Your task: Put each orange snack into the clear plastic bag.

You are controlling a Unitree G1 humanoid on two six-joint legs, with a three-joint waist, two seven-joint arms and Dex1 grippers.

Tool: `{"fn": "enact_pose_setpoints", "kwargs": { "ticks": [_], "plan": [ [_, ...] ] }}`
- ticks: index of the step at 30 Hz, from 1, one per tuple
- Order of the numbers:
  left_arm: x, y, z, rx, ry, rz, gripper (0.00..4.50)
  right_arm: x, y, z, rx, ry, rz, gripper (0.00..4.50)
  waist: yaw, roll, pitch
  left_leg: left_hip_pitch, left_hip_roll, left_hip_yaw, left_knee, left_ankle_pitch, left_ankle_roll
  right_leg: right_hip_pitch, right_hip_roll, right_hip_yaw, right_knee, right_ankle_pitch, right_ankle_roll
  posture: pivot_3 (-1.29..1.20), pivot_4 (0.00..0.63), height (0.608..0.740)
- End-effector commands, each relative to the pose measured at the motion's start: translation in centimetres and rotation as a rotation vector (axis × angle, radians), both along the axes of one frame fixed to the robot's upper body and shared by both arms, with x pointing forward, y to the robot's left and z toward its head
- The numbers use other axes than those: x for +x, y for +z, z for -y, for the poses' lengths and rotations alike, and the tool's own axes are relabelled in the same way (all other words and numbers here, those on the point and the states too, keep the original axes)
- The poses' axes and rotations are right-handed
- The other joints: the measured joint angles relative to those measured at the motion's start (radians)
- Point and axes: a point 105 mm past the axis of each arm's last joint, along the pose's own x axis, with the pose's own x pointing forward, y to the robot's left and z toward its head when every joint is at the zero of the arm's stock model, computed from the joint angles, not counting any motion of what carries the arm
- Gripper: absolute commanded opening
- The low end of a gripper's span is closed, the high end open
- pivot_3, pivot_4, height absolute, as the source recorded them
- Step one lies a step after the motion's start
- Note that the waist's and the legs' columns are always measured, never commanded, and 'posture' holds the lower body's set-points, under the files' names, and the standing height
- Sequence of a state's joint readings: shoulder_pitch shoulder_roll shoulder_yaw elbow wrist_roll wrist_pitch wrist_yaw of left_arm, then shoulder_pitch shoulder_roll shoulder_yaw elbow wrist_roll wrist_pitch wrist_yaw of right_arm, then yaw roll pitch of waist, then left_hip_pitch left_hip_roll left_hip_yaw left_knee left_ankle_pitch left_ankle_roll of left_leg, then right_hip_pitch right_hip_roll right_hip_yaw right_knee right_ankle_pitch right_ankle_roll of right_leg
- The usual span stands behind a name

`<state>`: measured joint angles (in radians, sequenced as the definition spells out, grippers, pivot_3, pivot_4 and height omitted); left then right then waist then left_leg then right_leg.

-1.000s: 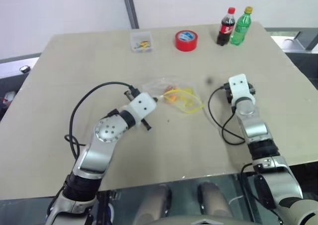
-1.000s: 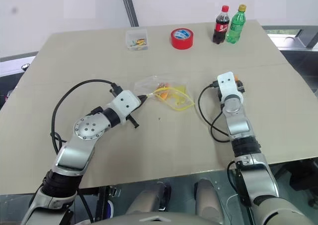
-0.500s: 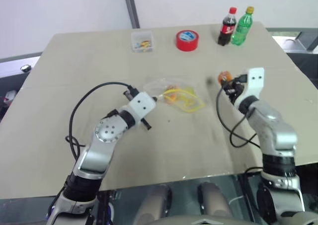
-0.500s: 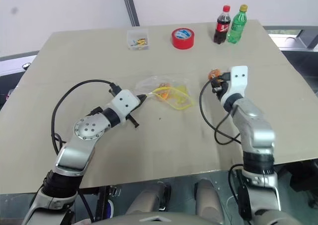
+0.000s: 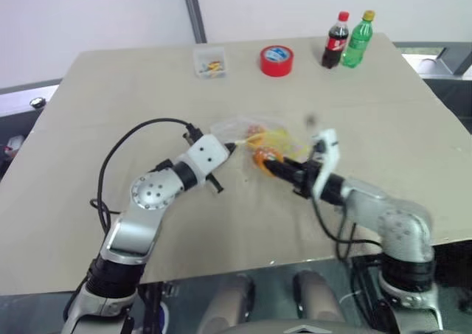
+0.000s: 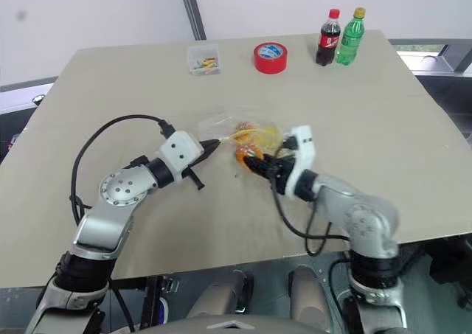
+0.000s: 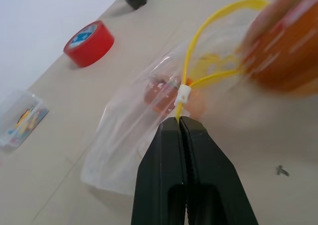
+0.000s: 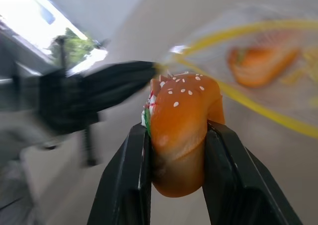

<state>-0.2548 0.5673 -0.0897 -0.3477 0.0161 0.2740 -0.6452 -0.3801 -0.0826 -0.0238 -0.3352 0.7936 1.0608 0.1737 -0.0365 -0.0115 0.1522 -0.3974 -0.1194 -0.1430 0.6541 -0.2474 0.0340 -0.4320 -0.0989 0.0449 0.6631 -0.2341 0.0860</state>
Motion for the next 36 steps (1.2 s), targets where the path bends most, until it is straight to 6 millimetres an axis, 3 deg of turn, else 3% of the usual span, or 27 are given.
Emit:
{"fn": "enact_pose_setpoints", "kwargs": {
  "ticks": [1, 4, 8, 10, 12, 18, 29, 36],
  "plan": [
    [-1.2, 1.0, 0.6, 0.032, -0.072, 0.057, 0.0, 2.6, 0.4, 0.9, 0.025, -0.139, 0.027, 1.35, 0.005, 0.0, 0.0, 0.0, 0.0, 0.0, 0.0, 0.0, 0.0, 0.0, 0.0, 0.0, -0.001, 0.0, 0.0, 0.0, 0.15, 0.713],
    [-2.1, -0.1, 0.7, 0.053, -0.112, 0.015, 0.0, 4.0, 0.5, 0.9, 0.151, -0.184, -0.021, 1.35, 0.003, 0.0, 0.0, -0.001, 0.0, 0.0, -0.001, 0.0, 0.0, 0.0, 0.0, 0.0, -0.001, 0.0, 0.0, 0.0, 0.15, 0.713],
    [-2.5, -0.9, 0.4, 0.081, -0.13, -0.018, 0.0, 4.4, 1.4, -0.4, 0.285, -0.151, -0.048, 1.35, -0.003, 0.001, 0.0, -0.001, 0.001, 0.0, -0.001, 0.0, 0.0, -0.001, 0.001, 0.0, -0.001, 0.0, 0.0, 0.0, 0.15, 0.713],
    [-2.3, -0.8, 0.2, 0.082, -0.117, -0.013, 0.0, 3.9, 2.3, -0.9, 0.317, -0.083, -0.033, 1.35, -0.004, 0.001, 0.001, 0.0, 0.001, -0.001, -0.001, 0.0, 0.0, -0.001, 0.002, 0.0, 0.0, 0.0, 0.0, 0.0, 0.15, 0.713],
    [-1.6, -0.3, -0.2, 0.06, -0.076, -0.002, 0.0, 2.1, 2.4, -0.9, 0.274, 0.03, -0.004, 1.35, -0.001, 0.001, 0.001, 0.0, 0.001, -0.001, -0.001, 0.0, 0.0, -0.001, 0.001, 0.0, 0.0, 0.0, 0.0, 0.0, 0.15, 0.713],
    [-1.4, 0.2, -0.4, 0.027, -0.053, -0.003, 0.0, -1.2, 2.2, 1.2, 0.178, 0.153, 0.045, 1.35, 0.002, 0.001, 0.001, -0.001, 0.0, -0.001, -0.001, 0.0, 0.0, 0.0, 0.0, -0.001, -0.002, 0.0, 0.0, 0.0, 0.15, 0.713],
    [-2.4, -0.2, 0.1, 0.048, -0.106, -0.01, 0.0, 1.8, 1.8, 0.7, 0.149, 0.015, 0.036, 1.35, 0.001, 0.001, 0.0, 0.0, 0.001, -0.001, -0.001, 0.0, 0.0, 0.0, 0.001, 0.0, -0.001, 0.001, -0.001, 0.0, 0.15, 0.713],
    [-3.0, -1.0, 0.0, 0.076, -0.125, -0.033, 0.0, 2.9, 3.5, 1.2, 0.29, -0.018, 0.022, 1.35, 0.0, 0.001, 0.001, -0.001, 0.001, -0.001, -0.001, 0.0, 0.0, 0.0, 0.002, 0.0, -0.001, 0.001, -0.001, 0.0, 0.15, 0.713]
  ]
}}
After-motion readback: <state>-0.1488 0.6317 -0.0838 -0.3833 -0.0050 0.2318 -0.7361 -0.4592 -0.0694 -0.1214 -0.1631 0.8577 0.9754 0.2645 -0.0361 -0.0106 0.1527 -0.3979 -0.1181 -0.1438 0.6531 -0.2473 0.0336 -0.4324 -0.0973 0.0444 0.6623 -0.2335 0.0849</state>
